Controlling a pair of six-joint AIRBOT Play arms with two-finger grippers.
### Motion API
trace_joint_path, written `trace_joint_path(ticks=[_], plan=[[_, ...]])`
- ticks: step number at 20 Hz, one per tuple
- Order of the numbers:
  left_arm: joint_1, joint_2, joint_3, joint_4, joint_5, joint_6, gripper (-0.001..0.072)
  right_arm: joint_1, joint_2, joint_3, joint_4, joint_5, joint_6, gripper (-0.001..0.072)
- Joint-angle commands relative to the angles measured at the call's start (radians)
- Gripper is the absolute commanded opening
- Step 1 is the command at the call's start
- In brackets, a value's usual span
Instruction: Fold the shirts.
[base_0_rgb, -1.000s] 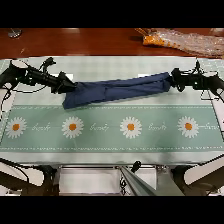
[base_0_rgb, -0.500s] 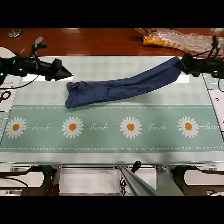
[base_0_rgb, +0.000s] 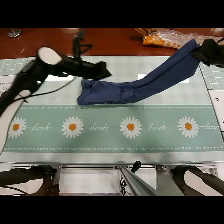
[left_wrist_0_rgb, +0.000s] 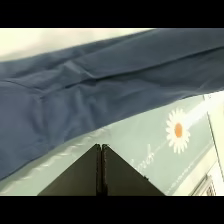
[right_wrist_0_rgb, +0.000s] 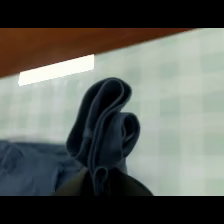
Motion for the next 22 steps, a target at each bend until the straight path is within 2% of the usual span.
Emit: trace_joint_path(ticks=[1, 14, 20, 22], plan=[[-0.168, -0.068, -0.002, 0.002, 0.137, -0.028, 0.0019, 0.087, 0.053, 0.001, -0.179, 0.072, 0.072, 0.0037], [-0.257, -0.260, -0.002, 0.000, 0.163, -0.054, 0.0019, 0.343, 0.111, 0.001, -0.209, 0.074, 0.209, 0.0037], [-0.273, -0.275, -0.002, 0.001, 0.328, -0.054, 0.0019, 0.347, 0.180, 0.001, -0.219, 0.103, 0.249, 0.0038], [-0.280, -0.288, -0.001, 0.000, 0.344, -0.080, 0.0019, 0.347, 0.197, 0.001, -0.199, 0.105, 0.256, 0.0037]])
